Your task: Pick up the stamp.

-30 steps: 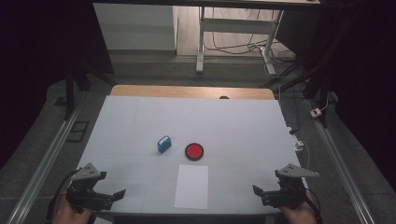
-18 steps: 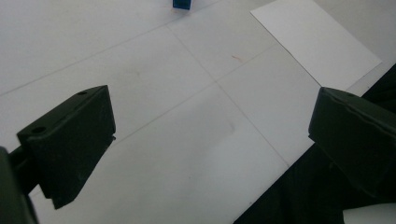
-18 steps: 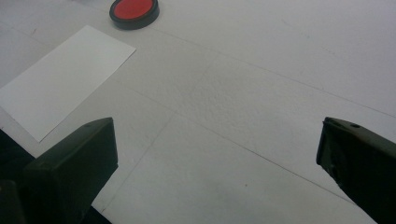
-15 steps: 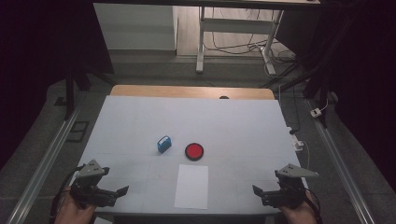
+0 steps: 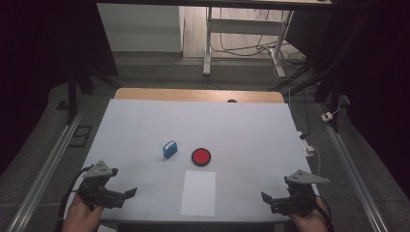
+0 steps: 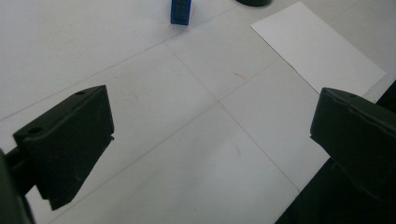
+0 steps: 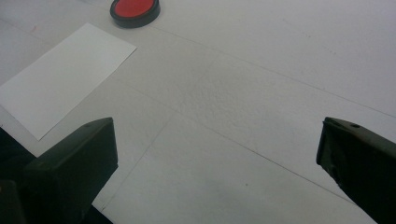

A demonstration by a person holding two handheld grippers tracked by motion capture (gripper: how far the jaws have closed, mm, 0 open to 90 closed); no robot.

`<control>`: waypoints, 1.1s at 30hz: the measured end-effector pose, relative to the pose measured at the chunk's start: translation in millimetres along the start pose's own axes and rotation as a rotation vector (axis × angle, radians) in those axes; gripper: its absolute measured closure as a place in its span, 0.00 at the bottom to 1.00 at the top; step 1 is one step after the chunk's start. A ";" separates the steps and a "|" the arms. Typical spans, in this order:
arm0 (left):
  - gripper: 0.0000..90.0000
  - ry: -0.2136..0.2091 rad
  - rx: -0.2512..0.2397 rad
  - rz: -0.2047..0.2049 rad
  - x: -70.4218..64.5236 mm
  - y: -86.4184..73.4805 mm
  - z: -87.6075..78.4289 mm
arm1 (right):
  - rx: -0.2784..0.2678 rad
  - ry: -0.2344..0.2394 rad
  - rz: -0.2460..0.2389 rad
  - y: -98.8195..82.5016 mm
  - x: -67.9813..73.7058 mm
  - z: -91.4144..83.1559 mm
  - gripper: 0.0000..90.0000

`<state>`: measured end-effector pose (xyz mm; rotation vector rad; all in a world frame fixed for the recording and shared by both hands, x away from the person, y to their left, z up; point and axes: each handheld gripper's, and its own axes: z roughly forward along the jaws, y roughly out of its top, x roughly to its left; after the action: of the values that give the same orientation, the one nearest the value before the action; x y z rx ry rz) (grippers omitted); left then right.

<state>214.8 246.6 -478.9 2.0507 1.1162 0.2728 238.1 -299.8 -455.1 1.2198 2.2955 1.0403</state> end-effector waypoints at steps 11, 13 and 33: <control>0.00 -0.025 -0.011 0.006 0.4 11.9 18.0 | 0.001 0.003 -0.003 0.0 0.3 0.4 0.00; 0.01 -0.027 0.004 0.020 -0.2 15.3 21.9 | 0.003 0.004 -0.006 0.0 0.2 0.5 0.00; 0.01 -0.009 0.064 0.102 8.4 43.3 58.6 | 0.012 0.010 -0.011 0.2 0.7 0.5 0.00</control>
<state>276.7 208.5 -489.2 2.1672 1.0292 0.2812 238.2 -298.9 -455.4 1.2074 2.3165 1.0332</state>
